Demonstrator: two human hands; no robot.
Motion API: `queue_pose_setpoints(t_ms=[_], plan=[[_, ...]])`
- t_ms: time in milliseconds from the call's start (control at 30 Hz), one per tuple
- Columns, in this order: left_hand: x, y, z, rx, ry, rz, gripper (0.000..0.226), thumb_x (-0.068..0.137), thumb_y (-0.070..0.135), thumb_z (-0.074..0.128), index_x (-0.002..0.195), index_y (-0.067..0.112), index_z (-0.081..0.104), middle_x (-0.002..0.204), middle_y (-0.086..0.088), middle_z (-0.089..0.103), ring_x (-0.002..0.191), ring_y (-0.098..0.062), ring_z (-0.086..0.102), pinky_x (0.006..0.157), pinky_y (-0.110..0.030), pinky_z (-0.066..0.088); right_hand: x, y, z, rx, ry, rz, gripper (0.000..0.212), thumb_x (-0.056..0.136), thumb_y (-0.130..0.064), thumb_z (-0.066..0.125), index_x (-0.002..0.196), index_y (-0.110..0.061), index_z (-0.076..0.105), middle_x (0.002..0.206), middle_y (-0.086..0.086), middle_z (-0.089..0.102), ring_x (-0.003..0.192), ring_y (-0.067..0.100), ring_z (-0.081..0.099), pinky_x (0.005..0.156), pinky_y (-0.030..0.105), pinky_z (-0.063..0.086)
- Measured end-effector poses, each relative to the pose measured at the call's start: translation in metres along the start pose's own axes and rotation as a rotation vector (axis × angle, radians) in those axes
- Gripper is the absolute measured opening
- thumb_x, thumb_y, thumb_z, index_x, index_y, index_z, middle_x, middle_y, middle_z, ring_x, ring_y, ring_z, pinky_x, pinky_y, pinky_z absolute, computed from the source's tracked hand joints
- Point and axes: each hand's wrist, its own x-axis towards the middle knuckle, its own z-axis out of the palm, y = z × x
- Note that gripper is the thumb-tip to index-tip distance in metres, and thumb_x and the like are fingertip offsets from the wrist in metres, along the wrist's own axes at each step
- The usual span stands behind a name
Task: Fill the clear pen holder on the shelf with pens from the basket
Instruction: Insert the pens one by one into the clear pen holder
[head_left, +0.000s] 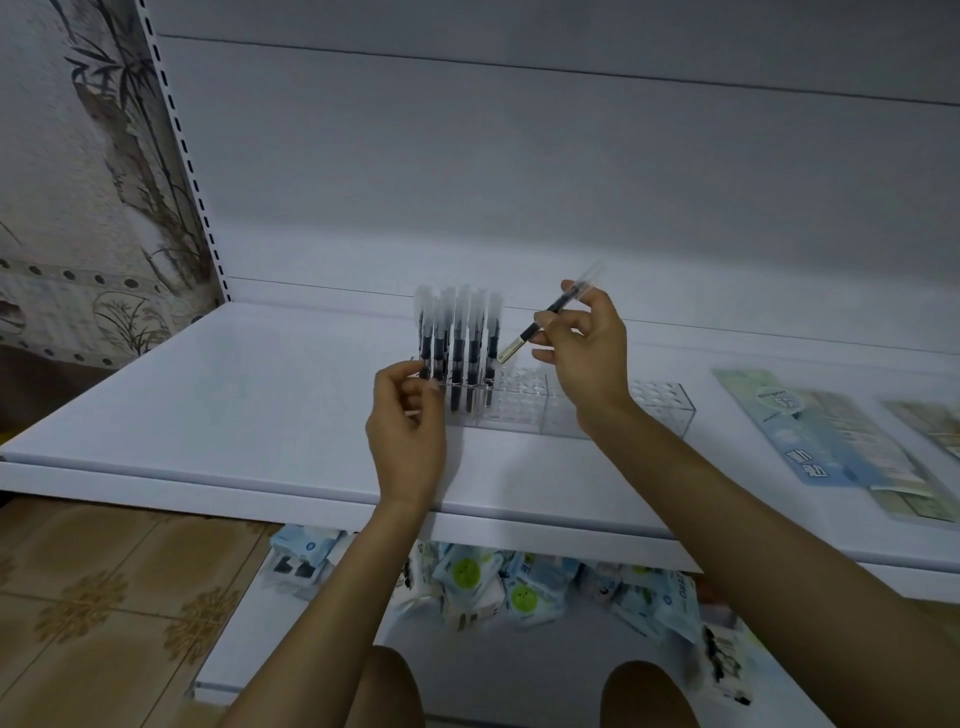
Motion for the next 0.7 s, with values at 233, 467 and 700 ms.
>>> queue_pose_setpoints(t_ms=[233,467,700], plan=[[0.019,-0.002,-0.005,0.211,-0.025,-0.013,0.045,0.087,0.016,0.068,0.127,0.014,0.047,0.123,-0.001,0.048,0.107,-0.011,0.049,0.089,-0.025,0.047,0.0,0.009,0.008,-0.31,-0.126,-0.218,0.036,0.093,-0.008,0.056,0.128,-0.016,0.051,0.085,-0.003,0.061,0.079,0.018,0.069,0.075,0.032,0.057],[0.041,-0.016,-0.033,0.649,-0.299,0.102,0.076,0.077,0.035,0.078,0.14,0.012,0.04,0.136,-0.008,0.049,0.121,-0.024,0.048,0.099,-0.036,0.041,0.001,0.021,0.015,-0.443,-0.193,-0.326,0.043,0.093,-0.015,0.058,0.135,-0.015,0.049,0.095,-0.001,0.059,0.081,0.02,0.065,0.075,0.033,0.055],[0.037,-0.022,-0.034,0.731,-0.325,0.098,0.044,0.085,0.04,0.068,0.117,0.013,0.057,0.1,0.0,0.065,0.087,-0.017,0.058,0.066,-0.025,0.036,-0.006,0.037,0.02,-0.471,-0.18,-0.374,0.059,0.092,-0.011,0.059,0.145,-0.02,0.035,0.096,-0.002,0.056,0.074,0.016,0.059,0.072,0.031,0.055]])
